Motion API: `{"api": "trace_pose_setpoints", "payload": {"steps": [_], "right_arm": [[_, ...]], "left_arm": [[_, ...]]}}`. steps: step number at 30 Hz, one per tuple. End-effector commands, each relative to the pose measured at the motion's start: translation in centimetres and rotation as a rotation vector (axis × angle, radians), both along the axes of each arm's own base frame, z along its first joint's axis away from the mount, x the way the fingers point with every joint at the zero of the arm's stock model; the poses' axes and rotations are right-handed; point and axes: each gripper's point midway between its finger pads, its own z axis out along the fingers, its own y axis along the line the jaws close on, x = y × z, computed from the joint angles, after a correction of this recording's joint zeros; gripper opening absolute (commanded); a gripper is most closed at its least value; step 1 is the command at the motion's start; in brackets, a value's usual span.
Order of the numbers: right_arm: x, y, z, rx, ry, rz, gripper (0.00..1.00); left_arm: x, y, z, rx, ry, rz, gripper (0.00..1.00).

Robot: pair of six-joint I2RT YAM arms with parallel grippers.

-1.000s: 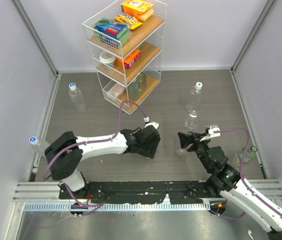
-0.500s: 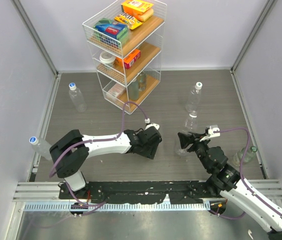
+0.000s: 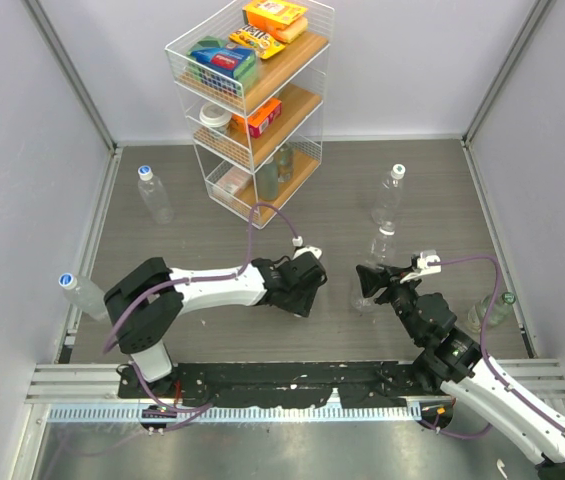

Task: Screw on the bottle caps
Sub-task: Screw the bottle cap onto the plastic bottle.

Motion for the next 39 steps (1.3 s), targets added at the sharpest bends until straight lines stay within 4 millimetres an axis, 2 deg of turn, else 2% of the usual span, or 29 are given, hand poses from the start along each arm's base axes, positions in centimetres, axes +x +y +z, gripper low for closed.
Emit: {"api": "trace_pose_setpoints", "payload": {"steps": [1, 13, 31, 39], "right_arm": [[0.0, 0.0, 2.6, 0.053, -0.048, -0.003, 0.01], [0.0, 0.1, 2.6, 0.05, -0.048, 0.002, 0.01], [0.0, 0.2, 2.7, 0.044, -0.053, 0.01, 0.01], [-0.1, 0.3, 2.6, 0.042, -0.051, 0.014, 0.01]], "left_arm": [[0.5, -1.2, 0.6, -0.022, -0.01, -0.01, 0.51], [0.5, -1.5, 0.3, -0.006, 0.006, -0.025, 0.44], [0.1, -1.1, -0.4, 0.023, 0.029, -0.036, 0.41], [0.4, -1.3, 0.3, 0.009, 0.017, -0.031, 0.3]]}}
